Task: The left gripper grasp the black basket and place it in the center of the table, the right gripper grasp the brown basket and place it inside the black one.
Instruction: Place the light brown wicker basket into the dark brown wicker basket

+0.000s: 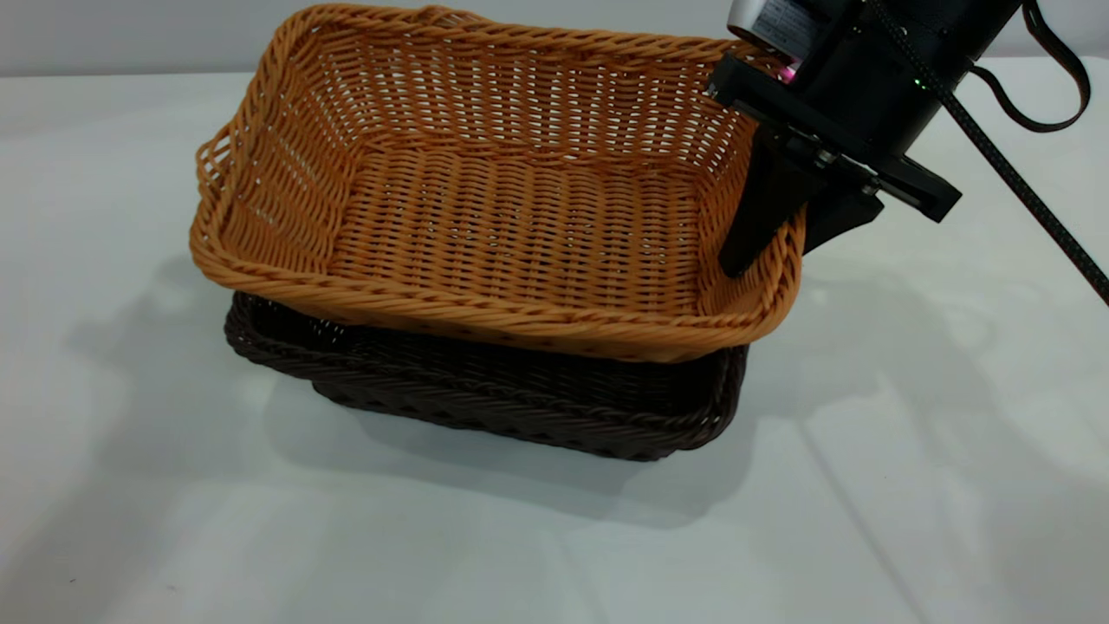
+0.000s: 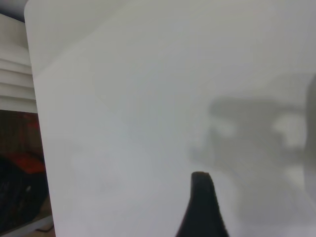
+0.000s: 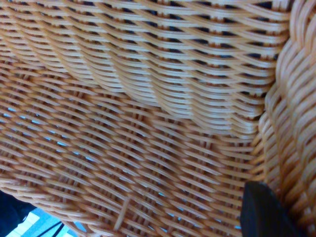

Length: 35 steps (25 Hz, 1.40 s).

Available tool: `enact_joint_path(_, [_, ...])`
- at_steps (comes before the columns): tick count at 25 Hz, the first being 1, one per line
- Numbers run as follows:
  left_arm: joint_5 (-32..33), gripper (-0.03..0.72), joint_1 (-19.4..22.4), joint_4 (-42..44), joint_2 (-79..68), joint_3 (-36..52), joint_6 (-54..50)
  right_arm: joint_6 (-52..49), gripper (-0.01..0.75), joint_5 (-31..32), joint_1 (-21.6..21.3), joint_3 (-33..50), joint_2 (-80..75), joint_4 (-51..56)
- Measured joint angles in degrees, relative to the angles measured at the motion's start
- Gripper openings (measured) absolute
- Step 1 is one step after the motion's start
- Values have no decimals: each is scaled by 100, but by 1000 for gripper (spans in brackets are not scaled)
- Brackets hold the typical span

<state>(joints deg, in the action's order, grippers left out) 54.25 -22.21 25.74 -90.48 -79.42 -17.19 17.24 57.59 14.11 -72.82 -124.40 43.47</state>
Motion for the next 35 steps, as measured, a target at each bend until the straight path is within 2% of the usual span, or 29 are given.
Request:
enact_joint_path(7, [-31, 507, 0, 0, 0, 0, 0, -84, 83, 120, 0, 0, 0, 71])
enact_joint_path(22, [-152, 507, 0, 0, -56, 0, -5, -269, 85, 807, 59, 56, 89, 1039])
enact_joint_path(27, [-152, 507, 0, 0, -56, 0, -5, -495, 86, 803, 115, 79, 250, 1113])
enact_joint_path(35, [-263, 507, 0, 0, -56, 0, -5, -716, 87, 496, 474, 136, 250, 1226])
